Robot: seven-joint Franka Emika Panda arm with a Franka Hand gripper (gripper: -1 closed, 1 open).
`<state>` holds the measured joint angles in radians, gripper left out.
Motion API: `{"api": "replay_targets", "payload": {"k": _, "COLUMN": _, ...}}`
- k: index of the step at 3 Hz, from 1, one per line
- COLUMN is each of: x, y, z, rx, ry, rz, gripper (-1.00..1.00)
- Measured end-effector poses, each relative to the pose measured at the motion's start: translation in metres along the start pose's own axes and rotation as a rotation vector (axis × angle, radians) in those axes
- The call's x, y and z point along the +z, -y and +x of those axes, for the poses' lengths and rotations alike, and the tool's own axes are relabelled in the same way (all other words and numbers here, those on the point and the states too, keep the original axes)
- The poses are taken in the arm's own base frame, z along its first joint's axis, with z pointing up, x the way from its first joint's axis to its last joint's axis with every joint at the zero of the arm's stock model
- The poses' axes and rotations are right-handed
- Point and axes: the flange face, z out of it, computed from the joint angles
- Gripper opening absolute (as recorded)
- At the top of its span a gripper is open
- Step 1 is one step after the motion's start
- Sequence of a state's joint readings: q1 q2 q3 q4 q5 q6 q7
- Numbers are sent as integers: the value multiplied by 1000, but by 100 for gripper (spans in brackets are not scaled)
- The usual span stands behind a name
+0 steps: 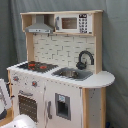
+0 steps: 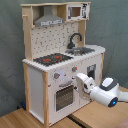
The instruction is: Play with the kitchen
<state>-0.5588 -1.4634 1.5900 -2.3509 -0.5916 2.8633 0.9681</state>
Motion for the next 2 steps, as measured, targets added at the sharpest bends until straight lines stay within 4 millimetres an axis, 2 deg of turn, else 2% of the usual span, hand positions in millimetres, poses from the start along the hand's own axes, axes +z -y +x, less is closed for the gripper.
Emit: {"api": "replay_targets", "payload": {"k": 2, "x": 17, "y": 4, "z": -19, "rx": 195, "ry": 30, "rz": -23, "gripper": 100}}
